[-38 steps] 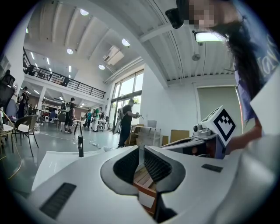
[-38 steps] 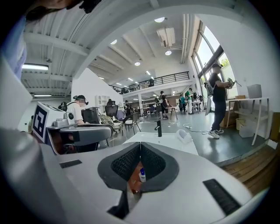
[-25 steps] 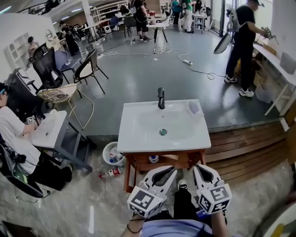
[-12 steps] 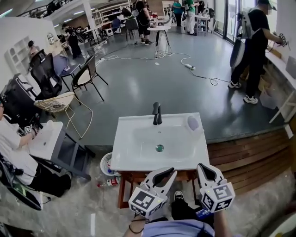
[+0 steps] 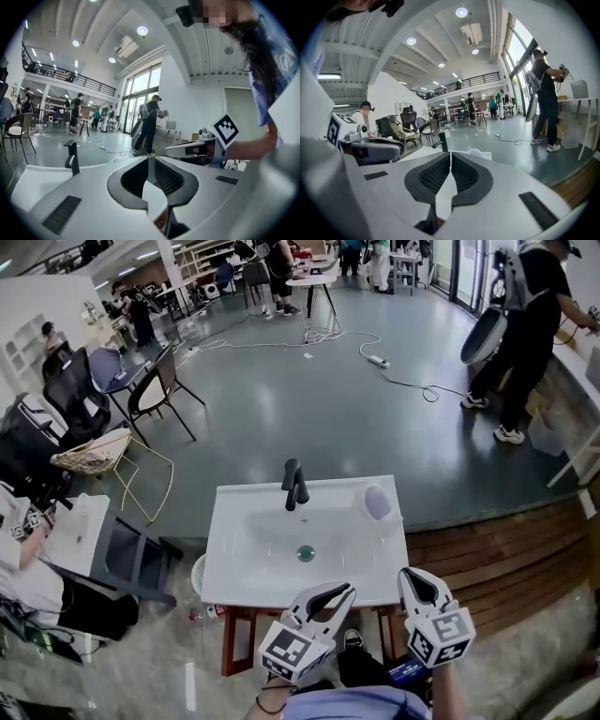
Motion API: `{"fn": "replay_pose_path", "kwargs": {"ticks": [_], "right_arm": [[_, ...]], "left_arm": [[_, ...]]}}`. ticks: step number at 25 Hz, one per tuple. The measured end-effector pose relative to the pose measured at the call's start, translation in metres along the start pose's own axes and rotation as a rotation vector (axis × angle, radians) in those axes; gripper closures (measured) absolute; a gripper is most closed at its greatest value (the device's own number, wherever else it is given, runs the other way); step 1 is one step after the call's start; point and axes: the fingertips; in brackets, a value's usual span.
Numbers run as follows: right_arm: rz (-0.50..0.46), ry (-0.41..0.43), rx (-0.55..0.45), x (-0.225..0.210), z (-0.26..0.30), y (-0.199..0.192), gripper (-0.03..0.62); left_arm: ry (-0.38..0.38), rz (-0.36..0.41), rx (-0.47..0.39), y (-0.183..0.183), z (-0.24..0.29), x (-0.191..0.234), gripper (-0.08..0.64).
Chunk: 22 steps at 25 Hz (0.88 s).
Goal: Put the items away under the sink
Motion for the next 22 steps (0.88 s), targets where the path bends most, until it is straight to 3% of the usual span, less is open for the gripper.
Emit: {"fn": "replay_pose_path", "kwargs": {"ticks": [15,16,18,22], "right_arm": [[-0.093,0.091,0.112,-0.065,0.101,0.009,0.564],[-0.093,0.101,0.12,-0.069,0.108,0.008,0.535],[-0.108,0.124,0.14,-0.075,0.123,0.006,0.416],[-0.157,0.131,0.192,-0.092,0.157,-0.004,0.346]], "left_arm": [[0.01,-0.032,0.103,-0.024,0.04,0.021,0.526],[0.009,-0.034,0.108,-0.026,0.042,0.022,0.525],[0.013,-0.041,0.118,-0.029,0.046,0.023,0.526],[0.026,-0.059,0.139,-0.037,0.052,0.03,0.526]]}}
Point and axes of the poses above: the fingertips, and each gripper's own axes: z forward along the fingers, x to its left, y out of its top, and after that the axes turned 11 degrees about z, right-handed
